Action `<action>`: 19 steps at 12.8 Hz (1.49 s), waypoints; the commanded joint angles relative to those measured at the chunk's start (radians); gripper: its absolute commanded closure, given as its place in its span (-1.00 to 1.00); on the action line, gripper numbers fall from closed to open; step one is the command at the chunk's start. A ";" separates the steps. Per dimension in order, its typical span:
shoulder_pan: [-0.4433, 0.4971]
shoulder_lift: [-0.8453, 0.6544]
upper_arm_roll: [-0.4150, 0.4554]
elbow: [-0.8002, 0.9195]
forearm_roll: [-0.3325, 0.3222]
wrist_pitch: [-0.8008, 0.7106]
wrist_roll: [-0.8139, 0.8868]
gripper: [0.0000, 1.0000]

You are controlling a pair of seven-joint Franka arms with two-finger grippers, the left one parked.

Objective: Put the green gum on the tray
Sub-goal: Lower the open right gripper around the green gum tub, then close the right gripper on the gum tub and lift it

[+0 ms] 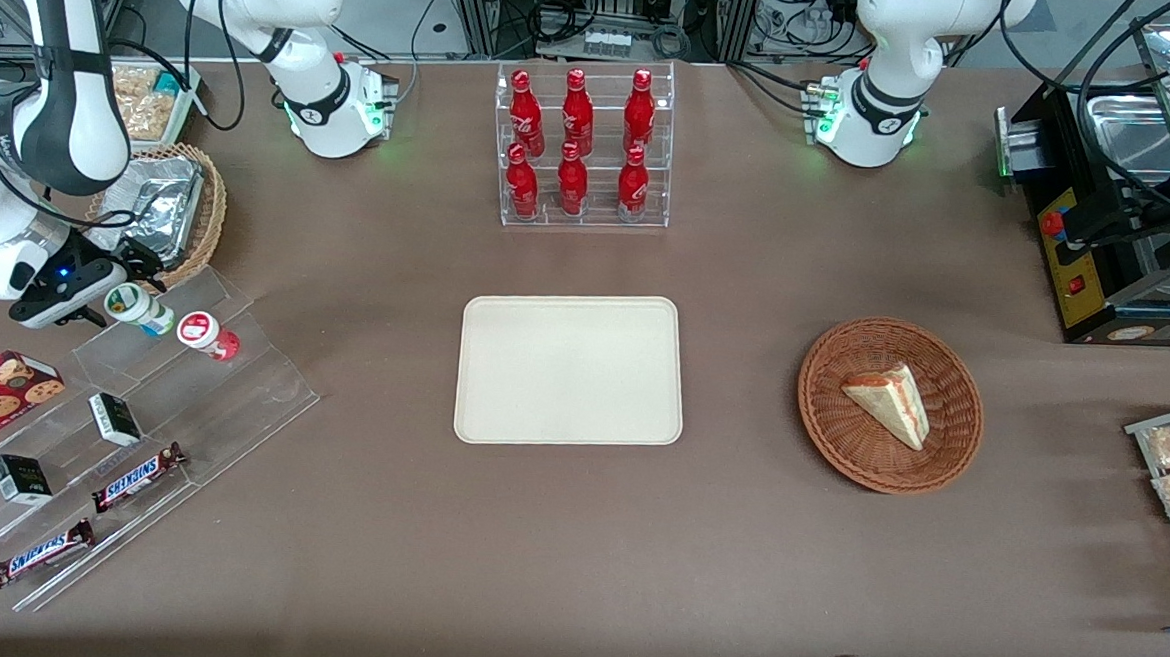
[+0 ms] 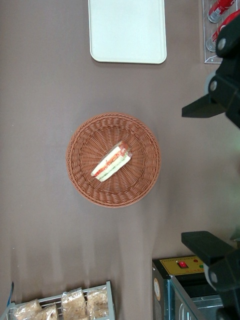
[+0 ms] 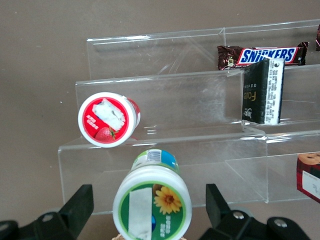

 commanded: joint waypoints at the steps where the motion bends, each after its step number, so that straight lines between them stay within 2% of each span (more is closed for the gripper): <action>1: -0.004 -0.014 -0.004 -0.019 0.022 0.004 -0.024 -0.98; 2: -0.004 -0.016 -0.004 -0.019 0.022 0.003 -0.024 -0.82; 3: -0.004 -0.019 -0.004 -0.019 0.022 -0.005 -0.022 -0.48; 4: -0.003 -0.021 -0.004 -0.017 0.022 -0.015 -0.011 0.06; 6: -0.002 -0.018 -0.004 -0.017 0.022 -0.026 -0.007 1.00; 10: 0.008 -0.021 0.003 0.016 0.018 -0.045 -0.007 1.00; 12: 0.010 -0.030 0.044 0.099 -0.005 -0.168 -0.005 1.00; 14: 0.010 -0.068 0.129 0.206 -0.072 -0.351 0.109 1.00; 15: 0.010 -0.076 0.178 0.261 -0.083 -0.452 0.175 1.00; 17: 0.019 -0.068 0.309 0.369 -0.082 -0.587 0.344 1.00; 19: 0.024 -0.061 0.461 0.421 -0.073 -0.631 0.566 1.00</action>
